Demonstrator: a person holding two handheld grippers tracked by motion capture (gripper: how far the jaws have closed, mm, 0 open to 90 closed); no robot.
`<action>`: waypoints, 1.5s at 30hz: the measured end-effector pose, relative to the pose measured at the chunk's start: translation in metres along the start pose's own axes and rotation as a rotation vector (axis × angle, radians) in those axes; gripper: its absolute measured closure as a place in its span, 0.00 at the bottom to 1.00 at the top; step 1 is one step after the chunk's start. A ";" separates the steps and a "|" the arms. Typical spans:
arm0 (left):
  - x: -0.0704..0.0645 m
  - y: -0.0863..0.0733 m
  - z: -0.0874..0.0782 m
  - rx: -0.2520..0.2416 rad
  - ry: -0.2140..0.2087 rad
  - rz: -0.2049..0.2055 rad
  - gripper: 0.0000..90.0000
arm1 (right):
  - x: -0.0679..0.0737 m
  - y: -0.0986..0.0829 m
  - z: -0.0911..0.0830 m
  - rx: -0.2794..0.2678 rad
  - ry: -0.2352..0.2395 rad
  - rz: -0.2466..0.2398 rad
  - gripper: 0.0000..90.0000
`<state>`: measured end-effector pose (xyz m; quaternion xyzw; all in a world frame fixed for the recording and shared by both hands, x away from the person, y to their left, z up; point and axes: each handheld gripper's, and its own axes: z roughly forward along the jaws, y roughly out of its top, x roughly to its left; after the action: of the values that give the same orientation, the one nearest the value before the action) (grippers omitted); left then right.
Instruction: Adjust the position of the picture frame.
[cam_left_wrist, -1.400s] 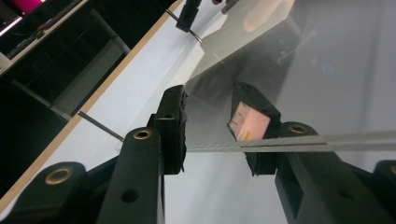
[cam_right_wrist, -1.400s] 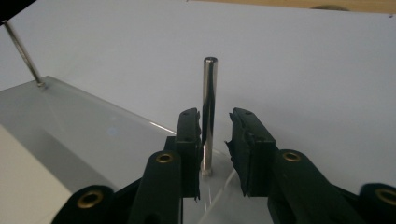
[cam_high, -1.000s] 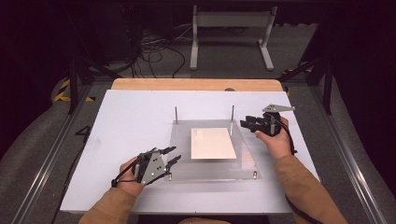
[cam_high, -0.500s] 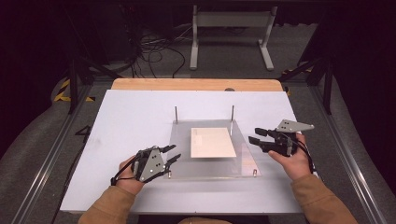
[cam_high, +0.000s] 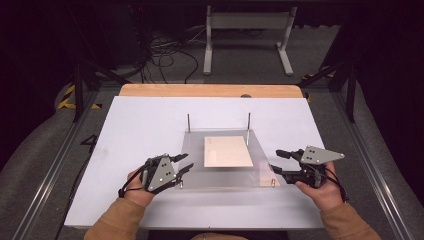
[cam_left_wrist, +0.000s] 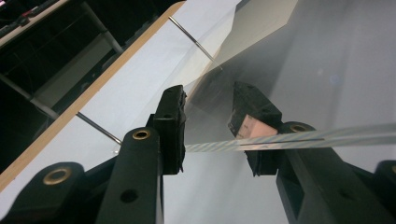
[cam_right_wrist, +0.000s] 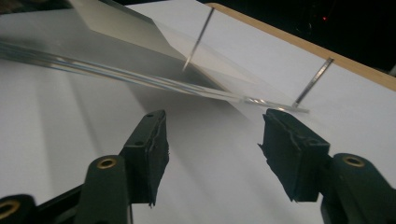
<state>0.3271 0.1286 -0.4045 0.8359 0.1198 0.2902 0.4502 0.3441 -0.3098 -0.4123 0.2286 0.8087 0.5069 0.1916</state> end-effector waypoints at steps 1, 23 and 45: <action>0.000 0.000 0.000 0.000 0.000 0.001 0.70 | 0.003 0.002 0.001 -0.006 0.009 -0.007 0.43; 0.001 0.000 0.000 -0.002 -0.007 -0.009 0.69 | 0.028 0.022 0.030 -0.060 0.010 -0.199 0.28; 0.000 0.007 -0.002 -0.012 0.020 0.002 0.71 | 0.038 0.037 0.031 -0.047 -0.034 -0.283 0.69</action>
<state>0.3257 0.1259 -0.3980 0.8303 0.1219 0.2997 0.4538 0.3361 -0.2517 -0.3948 0.1162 0.8175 0.4895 0.2802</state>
